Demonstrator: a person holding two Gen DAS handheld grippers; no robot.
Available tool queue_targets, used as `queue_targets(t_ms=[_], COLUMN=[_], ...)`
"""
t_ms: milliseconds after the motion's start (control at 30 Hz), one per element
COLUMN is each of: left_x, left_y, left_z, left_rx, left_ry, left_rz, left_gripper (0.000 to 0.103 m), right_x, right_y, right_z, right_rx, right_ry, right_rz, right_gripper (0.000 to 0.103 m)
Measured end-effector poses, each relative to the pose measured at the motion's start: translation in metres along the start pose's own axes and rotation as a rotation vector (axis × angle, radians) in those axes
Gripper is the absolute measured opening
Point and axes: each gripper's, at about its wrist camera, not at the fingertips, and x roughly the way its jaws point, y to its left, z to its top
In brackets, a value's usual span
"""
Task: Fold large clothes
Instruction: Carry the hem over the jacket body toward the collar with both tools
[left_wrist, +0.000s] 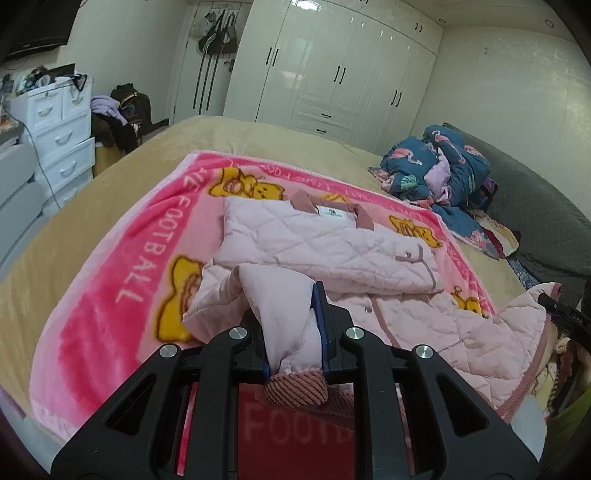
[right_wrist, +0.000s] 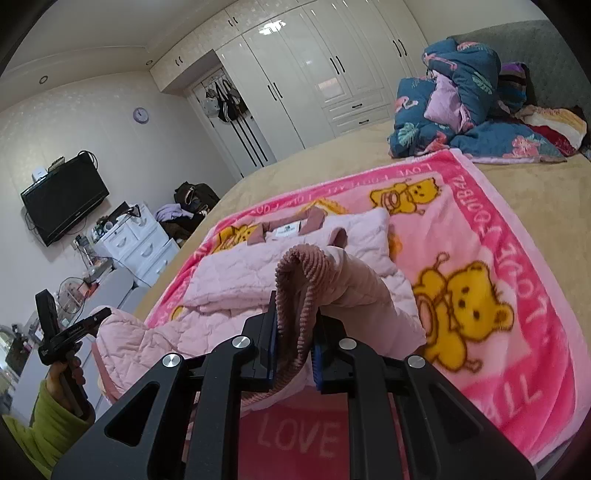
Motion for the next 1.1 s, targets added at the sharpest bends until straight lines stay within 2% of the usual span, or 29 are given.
queue_targets(t_ms=[800,1100], left_x=[0.023,0.045], left_y=[0.003,0.012], left_z=[0.07,0.091], left_rx=[0.02,0.018], left_ry=[-0.09,-0.093], left_rz=[0.036,0.068], left_gripper=[0.011,0.011], right_x=[0.033,0.058], right_y=[0.01,0.001], right_z=[0.085,0.11], right_rx=[-0.062,-0.032], right_ry=[-0.092,-0.104], right_rz=[-0.022,-0.03], right_gripper=[0.013,0.013])
